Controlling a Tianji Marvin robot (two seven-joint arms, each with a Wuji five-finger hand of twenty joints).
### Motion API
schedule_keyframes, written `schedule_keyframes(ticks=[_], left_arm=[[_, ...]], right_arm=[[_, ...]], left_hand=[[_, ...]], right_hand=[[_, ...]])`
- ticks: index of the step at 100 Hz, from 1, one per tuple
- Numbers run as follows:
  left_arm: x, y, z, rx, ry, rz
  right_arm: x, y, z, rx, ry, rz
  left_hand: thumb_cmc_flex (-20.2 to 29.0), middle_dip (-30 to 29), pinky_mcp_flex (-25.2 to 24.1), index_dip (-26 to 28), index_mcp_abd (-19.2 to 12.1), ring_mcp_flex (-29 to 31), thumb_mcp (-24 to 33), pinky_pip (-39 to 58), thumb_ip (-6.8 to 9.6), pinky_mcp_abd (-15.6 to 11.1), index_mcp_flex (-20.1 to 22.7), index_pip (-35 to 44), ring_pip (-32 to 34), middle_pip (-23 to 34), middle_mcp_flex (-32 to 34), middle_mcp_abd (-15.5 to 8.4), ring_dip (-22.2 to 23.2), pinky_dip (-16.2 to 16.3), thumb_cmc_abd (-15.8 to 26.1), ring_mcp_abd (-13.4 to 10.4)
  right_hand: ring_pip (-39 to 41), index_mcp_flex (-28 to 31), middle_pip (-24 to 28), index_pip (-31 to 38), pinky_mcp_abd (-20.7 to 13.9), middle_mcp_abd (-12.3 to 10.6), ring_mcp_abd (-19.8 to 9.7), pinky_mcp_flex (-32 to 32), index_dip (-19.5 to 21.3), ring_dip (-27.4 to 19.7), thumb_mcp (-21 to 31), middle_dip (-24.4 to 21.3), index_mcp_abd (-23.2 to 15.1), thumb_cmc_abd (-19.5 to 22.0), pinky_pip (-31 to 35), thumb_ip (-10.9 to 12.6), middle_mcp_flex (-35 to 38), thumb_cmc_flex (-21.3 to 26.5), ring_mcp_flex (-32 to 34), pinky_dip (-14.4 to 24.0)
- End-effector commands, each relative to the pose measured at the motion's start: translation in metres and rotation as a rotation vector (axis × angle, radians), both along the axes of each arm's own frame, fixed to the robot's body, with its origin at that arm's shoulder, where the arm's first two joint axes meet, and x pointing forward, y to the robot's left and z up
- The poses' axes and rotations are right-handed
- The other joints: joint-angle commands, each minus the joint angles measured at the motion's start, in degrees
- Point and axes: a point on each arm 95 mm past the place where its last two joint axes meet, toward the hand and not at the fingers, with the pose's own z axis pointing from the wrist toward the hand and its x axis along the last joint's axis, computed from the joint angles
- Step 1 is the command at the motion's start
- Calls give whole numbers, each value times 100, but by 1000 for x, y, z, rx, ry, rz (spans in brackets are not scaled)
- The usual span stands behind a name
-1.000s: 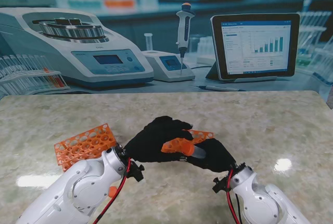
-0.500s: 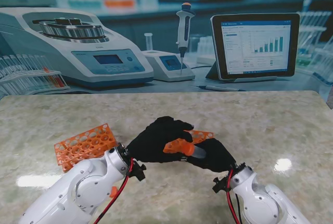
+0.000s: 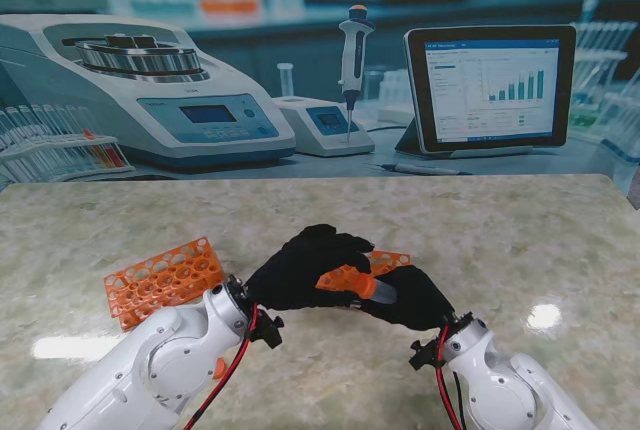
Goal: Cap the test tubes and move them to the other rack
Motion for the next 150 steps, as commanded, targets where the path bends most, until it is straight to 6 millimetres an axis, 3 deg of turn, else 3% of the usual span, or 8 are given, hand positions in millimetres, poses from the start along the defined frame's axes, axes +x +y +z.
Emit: schedule_keyframes(ticks=[1,13,16,27,44,58,84,150], left_arm=[[-1,-3,0,-5,1,-7],[-1,-3,0,-4,-6,-9],[-1,-3,0,-4,-11,-9],[0,-3,0,-2,-25,-9],[0,-3,0,7,-30,-15],[0,-3,0,10,-34,-21],[-1,-6,1,23,-33,-40],[-2,-4,4,43,-43,-59]], right_arm=[[-3,4,-1,5,7,8],[-3,4,-1,5,7,8],[-3,4,-1,5,7,8],[-3,5,-1,5,9,9],[-3,5,-1,4,10,8],[-3,5,-1,4,10,9],[-3,4,-1,3,10,9],[-3,4,-1,4,11,8]], left_hand=[[1240,101,0,83,-682,131,470,23,313,116,486,715,51,59,112,-271,53,108,570,-148],[1524,52,-29,-200,-803,87,709,46,397,97,605,476,9,20,52,-400,23,103,520,-208],[1525,18,-62,-270,-881,34,850,73,370,85,626,242,-19,11,-12,-572,-6,126,508,-246],[1505,-26,-68,-279,-1014,-25,1230,98,328,18,702,-98,-54,16,-96,-658,-49,145,448,-320],[1274,-90,-63,-461,-1163,-37,1878,118,241,18,908,-592,-50,11,-102,-618,-82,125,304,-314],[1357,-116,-77,-527,-1499,-53,2065,117,222,16,952,-636,-58,-9,-101,-608,-89,116,171,-294],[1371,-249,-136,-674,-1972,-131,2314,74,173,20,808,-708,-101,-155,-119,-347,-122,110,112,-230],[1526,-448,-129,-1124,-2292,-180,3106,1,31,28,547,-1045,-162,-253,-176,-298,-211,111,-79,-118]], right_hand=[[674,302,9,-25,29,13,-381,91,117,271,59,30,-20,304,165,-37,112,167,83,28],[674,300,7,-28,29,16,-381,91,117,271,59,30,-24,302,165,-36,110,166,83,28],[674,300,7,-29,29,14,-381,91,117,271,61,30,-24,302,165,-36,110,168,83,28],[672,296,9,-33,29,19,-377,91,118,270,56,30,-31,317,165,-39,113,164,83,28],[671,296,7,-37,30,24,-372,90,120,269,49,29,-35,311,163,-40,113,167,83,28],[671,293,7,-40,31,24,-372,90,121,269,47,28,-40,317,163,-39,113,171,83,28],[671,294,6,-44,33,16,-372,89,125,269,43,28,-44,316,160,-39,112,174,83,28],[670,295,6,-47,46,28,-370,85,131,268,37,29,-44,326,147,-41,105,183,83,25]])
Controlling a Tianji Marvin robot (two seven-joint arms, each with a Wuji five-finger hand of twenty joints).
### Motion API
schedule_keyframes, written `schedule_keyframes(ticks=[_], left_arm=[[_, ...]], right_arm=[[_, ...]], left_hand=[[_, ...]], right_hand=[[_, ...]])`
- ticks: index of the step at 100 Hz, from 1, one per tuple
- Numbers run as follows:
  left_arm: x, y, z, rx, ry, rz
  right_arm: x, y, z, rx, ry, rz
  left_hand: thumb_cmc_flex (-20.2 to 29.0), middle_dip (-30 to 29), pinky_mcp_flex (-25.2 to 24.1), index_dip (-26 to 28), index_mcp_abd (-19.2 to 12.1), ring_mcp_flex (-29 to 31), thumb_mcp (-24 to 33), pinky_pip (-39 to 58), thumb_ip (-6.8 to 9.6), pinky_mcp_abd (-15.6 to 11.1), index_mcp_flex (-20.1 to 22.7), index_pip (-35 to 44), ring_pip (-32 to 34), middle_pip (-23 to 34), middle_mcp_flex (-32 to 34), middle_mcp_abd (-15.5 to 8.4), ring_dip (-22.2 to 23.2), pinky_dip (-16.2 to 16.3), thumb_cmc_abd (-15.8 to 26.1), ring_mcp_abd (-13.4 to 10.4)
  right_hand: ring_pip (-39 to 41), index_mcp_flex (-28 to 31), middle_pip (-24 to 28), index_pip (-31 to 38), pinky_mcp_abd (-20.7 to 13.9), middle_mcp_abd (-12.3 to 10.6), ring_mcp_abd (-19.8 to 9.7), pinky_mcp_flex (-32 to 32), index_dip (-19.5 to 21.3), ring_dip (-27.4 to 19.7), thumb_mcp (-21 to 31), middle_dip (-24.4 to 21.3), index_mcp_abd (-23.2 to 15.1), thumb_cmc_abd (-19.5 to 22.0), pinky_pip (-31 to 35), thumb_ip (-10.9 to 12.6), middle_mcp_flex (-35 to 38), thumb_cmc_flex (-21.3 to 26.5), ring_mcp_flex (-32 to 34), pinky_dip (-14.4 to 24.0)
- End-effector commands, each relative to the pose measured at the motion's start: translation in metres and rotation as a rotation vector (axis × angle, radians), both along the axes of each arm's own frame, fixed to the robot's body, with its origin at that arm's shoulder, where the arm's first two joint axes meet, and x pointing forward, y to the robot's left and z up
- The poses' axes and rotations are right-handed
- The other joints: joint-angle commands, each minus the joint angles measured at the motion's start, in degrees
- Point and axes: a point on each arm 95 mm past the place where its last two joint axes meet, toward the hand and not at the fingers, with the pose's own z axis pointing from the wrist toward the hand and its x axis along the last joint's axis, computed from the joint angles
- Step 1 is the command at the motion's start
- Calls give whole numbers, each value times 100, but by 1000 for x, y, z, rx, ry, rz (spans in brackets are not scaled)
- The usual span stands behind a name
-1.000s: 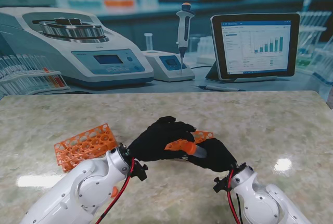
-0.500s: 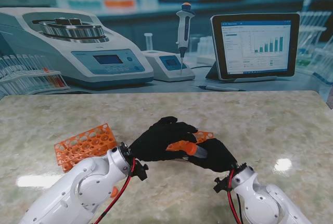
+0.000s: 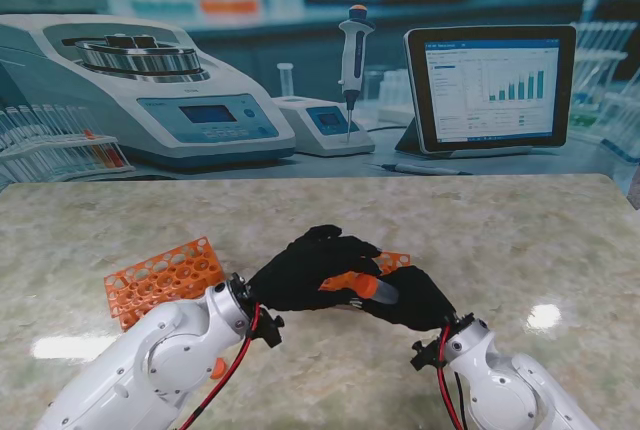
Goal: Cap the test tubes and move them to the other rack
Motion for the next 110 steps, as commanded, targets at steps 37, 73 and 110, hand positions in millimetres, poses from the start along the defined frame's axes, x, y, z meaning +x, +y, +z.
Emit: schedule_keyframes(ticks=[37,73,110], left_arm=[[-2,-1,4,15,-11,-19],[-3,5,9,11,-9,-12],[-7,8,11,-2,6,-16]], right_arm=[[-3,6,1,8,3,14],[-3,6,1,7,3,16],[-3,6,0,6,6,17]], left_hand=[[1295,-243,-100,59,-2247,-201,1898,-5,339,26,4,455,-100,-99,-183,-42,-105,109,371,18],[1056,-267,-162,-122,-2045,-297,751,-89,504,7,-115,155,-138,-151,-265,3,-118,117,664,47],[299,-247,-228,-508,-1129,-400,-828,-253,632,-3,68,-559,-188,-225,-361,103,-124,186,1152,84]], right_hand=[[670,294,14,-45,45,18,-395,94,83,268,31,28,-43,308,145,-42,109,180,84,26],[660,294,12,-45,45,21,-372,94,84,263,27,28,-43,304,145,-42,105,185,83,27],[660,294,9,-45,45,16,-358,94,84,261,27,28,-43,309,145,-43,100,180,82,28]])
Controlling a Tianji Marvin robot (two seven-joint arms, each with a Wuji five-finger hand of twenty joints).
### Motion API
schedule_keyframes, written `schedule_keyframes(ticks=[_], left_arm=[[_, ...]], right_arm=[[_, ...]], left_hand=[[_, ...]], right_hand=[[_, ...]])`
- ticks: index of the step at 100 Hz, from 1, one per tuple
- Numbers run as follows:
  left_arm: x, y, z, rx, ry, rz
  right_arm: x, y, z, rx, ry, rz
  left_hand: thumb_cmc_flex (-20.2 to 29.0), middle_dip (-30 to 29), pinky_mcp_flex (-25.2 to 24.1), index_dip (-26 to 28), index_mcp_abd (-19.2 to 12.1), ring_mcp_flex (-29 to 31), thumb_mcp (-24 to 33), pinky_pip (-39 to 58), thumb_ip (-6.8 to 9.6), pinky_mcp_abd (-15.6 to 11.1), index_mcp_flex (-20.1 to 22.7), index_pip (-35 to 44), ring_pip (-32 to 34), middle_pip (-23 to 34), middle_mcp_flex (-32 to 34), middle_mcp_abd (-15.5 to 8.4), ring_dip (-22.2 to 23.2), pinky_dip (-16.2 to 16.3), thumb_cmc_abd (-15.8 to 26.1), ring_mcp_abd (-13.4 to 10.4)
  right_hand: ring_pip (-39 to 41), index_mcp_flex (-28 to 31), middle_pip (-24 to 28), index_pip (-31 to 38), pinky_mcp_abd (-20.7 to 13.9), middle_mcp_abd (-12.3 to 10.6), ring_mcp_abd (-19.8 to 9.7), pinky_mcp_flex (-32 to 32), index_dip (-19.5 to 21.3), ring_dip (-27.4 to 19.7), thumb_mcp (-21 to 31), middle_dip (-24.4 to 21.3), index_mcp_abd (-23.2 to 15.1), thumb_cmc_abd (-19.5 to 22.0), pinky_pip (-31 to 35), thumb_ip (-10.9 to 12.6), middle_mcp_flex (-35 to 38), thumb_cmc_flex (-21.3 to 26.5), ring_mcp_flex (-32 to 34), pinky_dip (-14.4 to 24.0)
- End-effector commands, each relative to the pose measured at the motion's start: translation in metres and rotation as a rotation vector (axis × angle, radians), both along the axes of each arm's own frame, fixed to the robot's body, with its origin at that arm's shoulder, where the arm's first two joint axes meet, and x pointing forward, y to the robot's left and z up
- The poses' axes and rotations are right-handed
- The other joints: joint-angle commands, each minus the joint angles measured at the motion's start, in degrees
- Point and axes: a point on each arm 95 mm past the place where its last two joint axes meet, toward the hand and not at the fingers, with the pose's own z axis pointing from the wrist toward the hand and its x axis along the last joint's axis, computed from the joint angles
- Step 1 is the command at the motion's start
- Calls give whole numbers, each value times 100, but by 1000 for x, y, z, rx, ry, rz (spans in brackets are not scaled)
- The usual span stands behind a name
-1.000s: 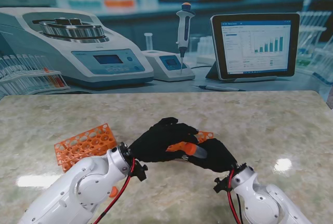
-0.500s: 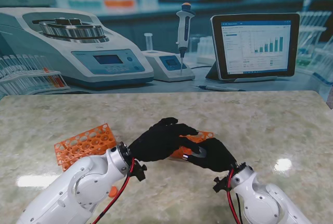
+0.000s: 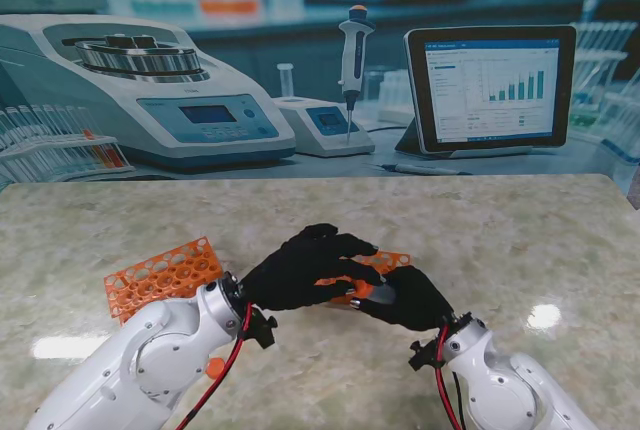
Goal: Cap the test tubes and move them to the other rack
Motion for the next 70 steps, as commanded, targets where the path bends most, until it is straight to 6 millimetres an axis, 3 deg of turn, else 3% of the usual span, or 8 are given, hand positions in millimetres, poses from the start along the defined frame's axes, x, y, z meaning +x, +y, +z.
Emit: schedule_keyframes(ticks=[1,12,36,70], left_arm=[[-2,0,2,0,2,-2],[-2,0,2,-2,7,9],[-2,1,1,-7,19,31],[1,1,-2,-8,24,58]], right_arm=[[-3,3,-2,5,8,5],[-3,3,-2,4,8,5],[-3,3,-2,4,9,4],[-3,3,-2,4,9,4]], left_hand=[[-165,-152,-142,-121,249,-186,-240,-249,160,1,86,-237,-100,-144,-205,50,-67,186,293,54],[-532,-110,-141,-238,683,-198,-579,-308,170,8,199,-456,-99,-144,-233,135,-57,197,414,73],[-1024,-41,-142,-202,1201,-197,-923,-368,149,26,458,-458,-79,-145,-261,226,-26,213,511,67],[-1349,230,-21,1257,1408,-141,-993,-369,133,41,-169,535,-5,-44,-318,234,98,299,24,23]], right_hand=[[660,294,10,16,44,10,-358,95,81,262,78,28,-84,273,147,-43,100,182,83,28],[660,294,10,16,44,21,-358,95,81,261,78,28,-84,275,146,-43,97,187,82,28],[660,294,12,16,44,19,-358,95,81,261,70,28,-84,272,146,-45,104,177,82,28],[659,292,7,11,44,18,-367,95,82,261,75,26,-91,268,146,-42,102,183,83,28]])
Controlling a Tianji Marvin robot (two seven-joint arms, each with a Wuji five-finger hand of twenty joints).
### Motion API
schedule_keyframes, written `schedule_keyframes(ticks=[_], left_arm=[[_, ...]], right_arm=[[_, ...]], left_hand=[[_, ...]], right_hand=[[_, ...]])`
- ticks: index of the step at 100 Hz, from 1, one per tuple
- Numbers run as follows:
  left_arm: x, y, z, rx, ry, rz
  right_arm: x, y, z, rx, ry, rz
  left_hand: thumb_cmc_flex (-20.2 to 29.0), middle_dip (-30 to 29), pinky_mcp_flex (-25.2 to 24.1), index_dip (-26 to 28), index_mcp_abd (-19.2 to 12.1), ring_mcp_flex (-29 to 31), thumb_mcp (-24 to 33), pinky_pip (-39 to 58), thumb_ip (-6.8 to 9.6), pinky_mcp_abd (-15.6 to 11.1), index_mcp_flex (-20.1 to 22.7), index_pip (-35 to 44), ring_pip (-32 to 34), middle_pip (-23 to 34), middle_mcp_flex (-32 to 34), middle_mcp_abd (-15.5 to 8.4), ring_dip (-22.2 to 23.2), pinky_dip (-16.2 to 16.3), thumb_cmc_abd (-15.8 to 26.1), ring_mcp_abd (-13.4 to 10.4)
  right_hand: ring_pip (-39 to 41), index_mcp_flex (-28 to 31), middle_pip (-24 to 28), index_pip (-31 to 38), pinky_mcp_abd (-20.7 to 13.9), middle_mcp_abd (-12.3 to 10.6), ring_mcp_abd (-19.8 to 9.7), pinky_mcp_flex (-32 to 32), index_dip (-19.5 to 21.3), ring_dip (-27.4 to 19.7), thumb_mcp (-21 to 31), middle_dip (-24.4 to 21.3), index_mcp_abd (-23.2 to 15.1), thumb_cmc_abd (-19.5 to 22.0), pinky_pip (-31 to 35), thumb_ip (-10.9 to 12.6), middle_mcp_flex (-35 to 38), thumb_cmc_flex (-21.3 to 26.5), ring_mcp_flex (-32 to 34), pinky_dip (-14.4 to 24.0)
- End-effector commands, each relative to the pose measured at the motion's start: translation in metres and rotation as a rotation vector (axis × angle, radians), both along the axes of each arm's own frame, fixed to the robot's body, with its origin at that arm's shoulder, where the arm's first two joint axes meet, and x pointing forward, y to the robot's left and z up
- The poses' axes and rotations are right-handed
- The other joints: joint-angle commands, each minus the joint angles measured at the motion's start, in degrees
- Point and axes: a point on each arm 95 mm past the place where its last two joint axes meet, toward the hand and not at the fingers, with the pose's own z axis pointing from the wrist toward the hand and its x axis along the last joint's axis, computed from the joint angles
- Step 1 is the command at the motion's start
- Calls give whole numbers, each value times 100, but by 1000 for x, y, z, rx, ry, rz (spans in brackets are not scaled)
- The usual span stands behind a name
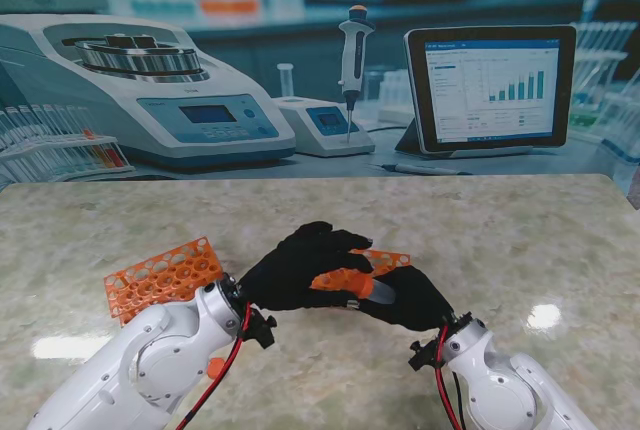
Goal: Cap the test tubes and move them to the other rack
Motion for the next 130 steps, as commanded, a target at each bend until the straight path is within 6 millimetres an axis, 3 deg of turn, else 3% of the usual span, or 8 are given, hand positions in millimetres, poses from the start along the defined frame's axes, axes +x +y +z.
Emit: schedule_keyframes(ticks=[1,38,62,73,93,120,125,130], left_arm=[[1,-1,0,1,-1,7],[5,-5,-5,17,-6,16],[5,-8,-7,15,-2,8],[5,-9,-7,12,2,7],[4,-11,-7,0,7,7],[3,-12,-7,0,-4,3],[3,-12,-8,1,-8,1],[2,-12,-8,2,-13,-1]], right_arm=[[-3,3,-2,4,8,4],[-2,3,-2,2,8,2],[-3,3,-2,3,8,1],[-3,3,-2,2,7,1],[-3,3,-2,2,8,1],[-3,3,-2,2,7,1],[-3,3,-2,2,7,1],[-3,3,-2,2,7,1]], left_hand=[[-77,114,17,250,89,-76,-16,-169,118,41,-239,285,-2,24,-199,44,104,233,-102,-14],[-241,186,84,853,53,-22,371,-53,53,53,-527,975,48,84,-206,47,163,218,-583,-15],[-344,213,99,1238,-13,21,881,12,-19,56,-617,1489,81,115,-169,53,194,191,-312,-13],[458,241,95,1533,-195,64,190,52,132,69,-700,2027,105,140,-108,51,224,173,-34,-9],[1511,277,135,1363,-362,208,156,99,268,112,-487,2706,173,206,56,29,274,184,225,-12],[2104,287,167,1010,-330,287,254,180,354,138,-240,2670,211,253,138,18,297,193,161,-1],[2132,282,176,860,-392,313,534,195,426,142,-114,2594,220,258,156,7,299,186,23,-7],[2135,275,179,744,-425,336,930,208,356,133,-7,2545,227,263,183,-8,300,173,-158,-16]], right_hand=[[659,292,8,11,44,16,-367,95,82,261,77,26,-91,268,147,-42,102,184,83,29],[659,292,10,10,44,10,-367,95,83,261,76,27,-91,270,147,-42,104,179,83,29],[659,290,9,5,44,19,-367,95,84,262,82,27,-107,264,147,-41,102,179,83,29],[659,291,7,2,44,22,-367,95,85,262,82,26,-109,263,147,-41,101,180,83,29],[659,291,6,0,44,25,-367,95,88,262,78,25,-108,270,147,-43,102,182,83,29],[659,291,8,-1,44,22,-367,95,90,262,76,25,-108,268,147,-43,108,178,83,29],[659,291,8,-1,44,22,-367,95,90,262,74,25,-108,270,147,-43,108,176,83,29],[659,291,8,-1,44,22,-367,95,90,262,75,25,-108,272,147,-43,108,178,83,29]])
